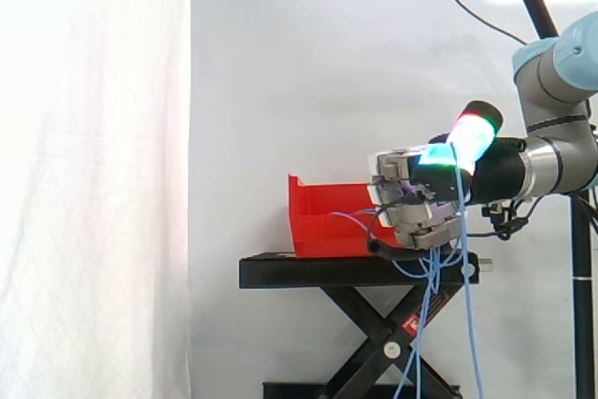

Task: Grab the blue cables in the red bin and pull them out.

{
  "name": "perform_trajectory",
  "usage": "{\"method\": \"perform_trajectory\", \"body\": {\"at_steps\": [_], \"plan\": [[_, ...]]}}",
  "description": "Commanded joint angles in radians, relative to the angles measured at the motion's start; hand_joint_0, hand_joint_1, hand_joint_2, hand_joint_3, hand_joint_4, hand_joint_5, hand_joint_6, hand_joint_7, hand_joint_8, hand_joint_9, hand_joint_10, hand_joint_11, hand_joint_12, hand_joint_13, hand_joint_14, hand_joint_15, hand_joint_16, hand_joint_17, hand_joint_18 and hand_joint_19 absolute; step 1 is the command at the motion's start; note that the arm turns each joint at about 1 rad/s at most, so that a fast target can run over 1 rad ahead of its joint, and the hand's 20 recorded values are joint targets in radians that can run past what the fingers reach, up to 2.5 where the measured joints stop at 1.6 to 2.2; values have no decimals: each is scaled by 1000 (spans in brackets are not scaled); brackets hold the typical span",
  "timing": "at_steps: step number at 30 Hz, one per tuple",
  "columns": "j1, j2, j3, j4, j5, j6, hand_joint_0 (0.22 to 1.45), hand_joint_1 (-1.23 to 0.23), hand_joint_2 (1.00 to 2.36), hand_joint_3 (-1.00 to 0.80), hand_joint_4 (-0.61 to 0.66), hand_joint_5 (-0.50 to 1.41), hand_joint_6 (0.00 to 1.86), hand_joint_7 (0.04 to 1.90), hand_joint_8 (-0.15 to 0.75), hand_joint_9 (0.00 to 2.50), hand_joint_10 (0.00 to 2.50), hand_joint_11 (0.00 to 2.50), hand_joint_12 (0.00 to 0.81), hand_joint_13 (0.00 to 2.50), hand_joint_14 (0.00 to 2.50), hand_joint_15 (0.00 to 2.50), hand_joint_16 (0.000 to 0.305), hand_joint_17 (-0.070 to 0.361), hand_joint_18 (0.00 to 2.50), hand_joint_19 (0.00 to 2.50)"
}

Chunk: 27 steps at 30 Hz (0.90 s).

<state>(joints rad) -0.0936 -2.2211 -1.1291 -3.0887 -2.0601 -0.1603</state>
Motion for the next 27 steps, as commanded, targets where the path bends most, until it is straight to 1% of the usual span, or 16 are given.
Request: {"method": "perform_trajectory", "body": {"at_steps": [1,3,4,12,15,17,20,27], "plan": [[0,0,-1,-1,0,0,877,-918,1000,-1000,10,1149,230,962,216,1076,25,754,247,1119,2500,1089,30,67,1487,1999],[0,0,0,1,0,0,877,-918,1000,-1000,17,1149,230,962,215,1072,25,750,248,1117,2500,1118,30,67,1487,1999],[0,0,0,1,0,0,877,-918,1000,-1000,10,1149,230,961,214,1071,26,760,251,1120,2500,1086,30,67,1486,1998],[0,0,0,-1,0,0,878,-919,1000,-1000,10,1150,230,962,214,1061,25,763,246,1118,2500,1117,30,67,1484,1994],[-1,0,0,1,0,0,878,-919,1000,-1000,9,1151,231,954,212,1062,23,767,252,1122,2500,1084,30,67,1483,1995],[0,0,0,-1,0,0,878,-920,1000,-1000,9,1151,229,955,215,1060,26,770,244,1119,2500,1120,30,68,1483,1998],[0,0,-1,-1,0,0,878,-919,1000,-1000,10,1150,229,963,215,1060,25,764,250,1121,2500,1090,30,67,1482,1997],[-1,0,0,1,0,0,877,-917,1000,-1000,9,1151,228,963,216,1057,25,770,250,1119,2500,1114,31,69,1483,1994]]}}
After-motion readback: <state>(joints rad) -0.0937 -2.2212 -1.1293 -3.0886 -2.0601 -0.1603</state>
